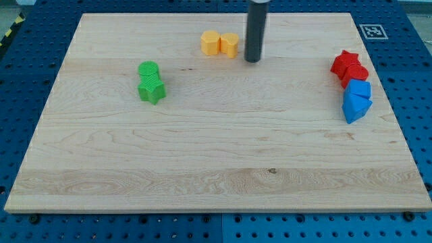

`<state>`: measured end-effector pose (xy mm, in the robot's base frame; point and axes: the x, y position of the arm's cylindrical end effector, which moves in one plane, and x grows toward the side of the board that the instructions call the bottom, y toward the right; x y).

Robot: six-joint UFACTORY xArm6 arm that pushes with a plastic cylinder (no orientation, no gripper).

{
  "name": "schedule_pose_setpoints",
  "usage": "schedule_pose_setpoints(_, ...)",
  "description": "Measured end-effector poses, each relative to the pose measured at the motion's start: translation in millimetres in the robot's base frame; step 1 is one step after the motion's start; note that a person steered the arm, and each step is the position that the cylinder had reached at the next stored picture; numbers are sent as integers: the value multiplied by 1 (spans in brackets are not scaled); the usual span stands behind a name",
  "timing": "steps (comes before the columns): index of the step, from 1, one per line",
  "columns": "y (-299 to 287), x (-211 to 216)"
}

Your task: Move your arm to the top right

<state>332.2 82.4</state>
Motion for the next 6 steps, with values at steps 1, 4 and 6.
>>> schedule_pose_setpoints(1,18,-10)
schedule_pose_setpoints(4,120,-53)
schedule_pose_setpoints(6,136,-54)
